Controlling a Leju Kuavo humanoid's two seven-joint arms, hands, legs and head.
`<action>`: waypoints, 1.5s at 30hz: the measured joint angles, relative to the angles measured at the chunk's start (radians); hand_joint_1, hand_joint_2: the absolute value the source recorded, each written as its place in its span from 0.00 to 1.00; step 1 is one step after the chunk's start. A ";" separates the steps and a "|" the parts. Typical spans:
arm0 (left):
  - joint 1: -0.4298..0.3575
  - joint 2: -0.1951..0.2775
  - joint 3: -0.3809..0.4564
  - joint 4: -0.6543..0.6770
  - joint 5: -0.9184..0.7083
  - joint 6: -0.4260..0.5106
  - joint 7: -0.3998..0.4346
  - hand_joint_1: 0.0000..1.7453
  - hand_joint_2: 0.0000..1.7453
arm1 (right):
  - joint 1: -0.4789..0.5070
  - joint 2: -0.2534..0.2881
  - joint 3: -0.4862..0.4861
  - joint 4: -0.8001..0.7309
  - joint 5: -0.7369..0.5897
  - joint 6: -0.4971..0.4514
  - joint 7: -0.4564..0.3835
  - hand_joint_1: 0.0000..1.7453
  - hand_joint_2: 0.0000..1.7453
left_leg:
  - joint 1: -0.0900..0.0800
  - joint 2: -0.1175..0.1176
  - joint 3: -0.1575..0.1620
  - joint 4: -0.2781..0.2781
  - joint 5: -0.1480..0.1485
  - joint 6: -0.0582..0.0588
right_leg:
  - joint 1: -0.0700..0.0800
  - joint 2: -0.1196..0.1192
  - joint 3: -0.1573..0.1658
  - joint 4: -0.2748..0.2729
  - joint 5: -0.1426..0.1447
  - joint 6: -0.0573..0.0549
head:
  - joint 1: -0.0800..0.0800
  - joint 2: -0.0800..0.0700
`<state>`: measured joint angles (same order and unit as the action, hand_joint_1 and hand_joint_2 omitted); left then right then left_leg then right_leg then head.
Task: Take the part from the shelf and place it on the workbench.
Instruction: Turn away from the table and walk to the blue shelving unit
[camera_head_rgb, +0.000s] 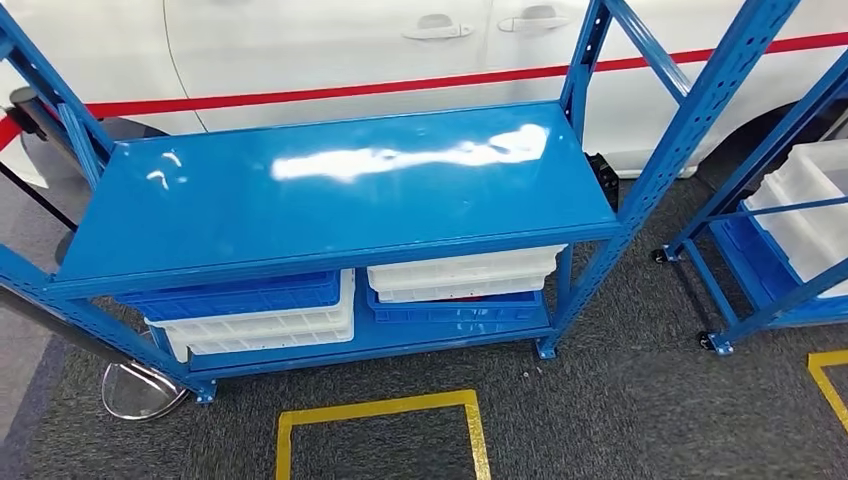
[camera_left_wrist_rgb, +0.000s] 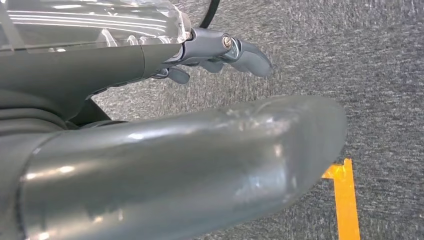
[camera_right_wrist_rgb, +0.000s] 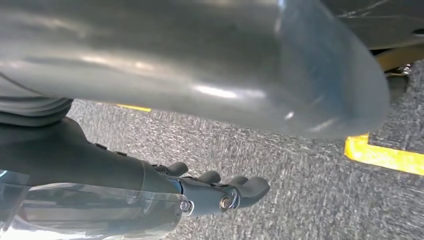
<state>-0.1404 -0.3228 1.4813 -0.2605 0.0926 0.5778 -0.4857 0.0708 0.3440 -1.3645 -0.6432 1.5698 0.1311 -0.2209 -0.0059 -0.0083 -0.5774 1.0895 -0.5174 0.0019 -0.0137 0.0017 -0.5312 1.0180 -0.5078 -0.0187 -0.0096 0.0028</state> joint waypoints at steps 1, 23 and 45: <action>0.000 0.000 0.000 0.000 0.001 0.001 0.000 0.00 0.00 | 0.000 0.000 0.000 0.000 0.000 0.000 0.000 0.00 0.00 | 0.003 0.001 -0.025 0.052 -0.028 -0.004 | 0.000 -0.003 0.004 -0.003 0.000 -0.005 | -0.002 0.000; -0.005 0.000 0.000 0.027 0.042 0.055 0.000 0.00 1.00 | -0.021 0.000 -0.055 0.031 0.000 -0.059 0.044 0.00 0.00 | 0.006 0.002 0.012 -0.059 0.051 0.016 | 0.007 -0.003 0.037 -0.018 -0.019 0.018 | 0.001 0.000; 0.031 0.020 -0.179 0.029 0.031 -0.015 0.054 0.00 1.00 | -0.021 -0.026 0.127 0.060 -0.224 -0.071 0.081 0.00 1.00 | 0.008 0.002 0.017 -0.061 0.052 0.016 | 0.010 -0.003 0.040 -0.018 -0.019 0.023 | 0.000 0.000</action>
<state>-0.1089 -0.3023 1.3018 -0.2316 0.1235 0.5629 -0.4320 0.0500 0.3176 -1.2374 -0.5832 1.3456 0.0606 -0.1398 0.0016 -0.0058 -0.5605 1.0290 -0.4650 0.0177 -0.0038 -0.0017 -0.4915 1.0005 -0.5268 0.0048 -0.0093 0.0027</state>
